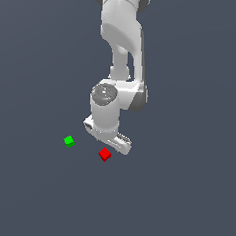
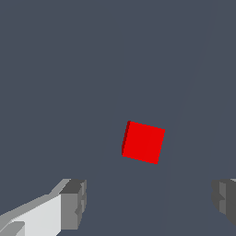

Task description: Stack the red cube on top of the green cube.

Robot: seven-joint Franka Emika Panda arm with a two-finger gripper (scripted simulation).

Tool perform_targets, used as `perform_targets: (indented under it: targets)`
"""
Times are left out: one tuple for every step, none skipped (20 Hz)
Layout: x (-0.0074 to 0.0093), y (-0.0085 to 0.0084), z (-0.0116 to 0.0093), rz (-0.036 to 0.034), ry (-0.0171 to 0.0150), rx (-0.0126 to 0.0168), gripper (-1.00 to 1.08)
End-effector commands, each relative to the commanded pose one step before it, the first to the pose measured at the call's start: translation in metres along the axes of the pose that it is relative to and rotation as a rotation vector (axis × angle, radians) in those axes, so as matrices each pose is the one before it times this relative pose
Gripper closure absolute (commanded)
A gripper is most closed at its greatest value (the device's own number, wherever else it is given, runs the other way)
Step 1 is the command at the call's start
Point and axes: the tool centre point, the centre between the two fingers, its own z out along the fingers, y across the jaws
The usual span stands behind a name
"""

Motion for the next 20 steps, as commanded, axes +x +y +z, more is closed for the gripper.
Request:
perform_targets:
  targets:
    - [0.00589,0.0017,0.0097,0.06664,-0.00422,-0.00289,-0.92]
    - [0.00197,0.00059,0.00337,0.02248,-0.00172,-0.00094,-0.92]
    - [0.00184,0.00056,0.00314,0.02096,-0.00162,-0.00086,-0.92]
    - [0.0017,0.00052,0.0029,0.01937,-0.00151,-0.00078,-0.92]
    - [0.00156,0.00048,0.00265,0.01777,-0.0014,-0.0007,-0.92]
    - [0.00142,0.00044,0.0024,0.01612,-0.00128,-0.00062,-0.92]
    - [0.00127,0.0004,0.00215,0.01446,-0.00116,-0.00054,-0.92]
    - [0.00113,0.00037,0.0019,0.01279,-0.00105,-0.00046,-0.92]
    - [0.00098,0.00033,0.00164,0.01111,-0.00093,-0.00038,-0.92]
    - [0.00084,0.0003,0.00139,0.00945,-0.00081,-0.00031,-0.92]
    - [0.00067,0.00023,0.00113,0.00772,-0.00068,-0.00023,-0.92]
    - [0.00055,0.00021,0.00088,0.00607,-0.00055,-0.00017,-0.92]
    - [0.0004,0.00016,0.00063,0.00435,-0.0004,-0.00011,-0.92]
    - [0.00023,0.00009,0.00037,0.00257,-0.00024,-0.00006,-0.92]
    - [0.00001,-0.00005,0.00011,0.00069,-0.00007,-0.00002,-0.92]
    - [-0.00043,0.0002,-0.00041,-0.00506,0.00007,-0.00034,-0.92]
    - [-0.00002,-0.00002,0.00038,0.0,0.0,0.0,-0.92]
    - [-0.00006,-0.00005,0.00113,0.0,0.0,0.0,-0.92]
    - [-0.00011,-0.00009,0.00188,0.0,0.0,0.0,-0.92]
    - [0.00015,0.00025,0.00262,0.00068,-0.00006,0.00008,-0.92]
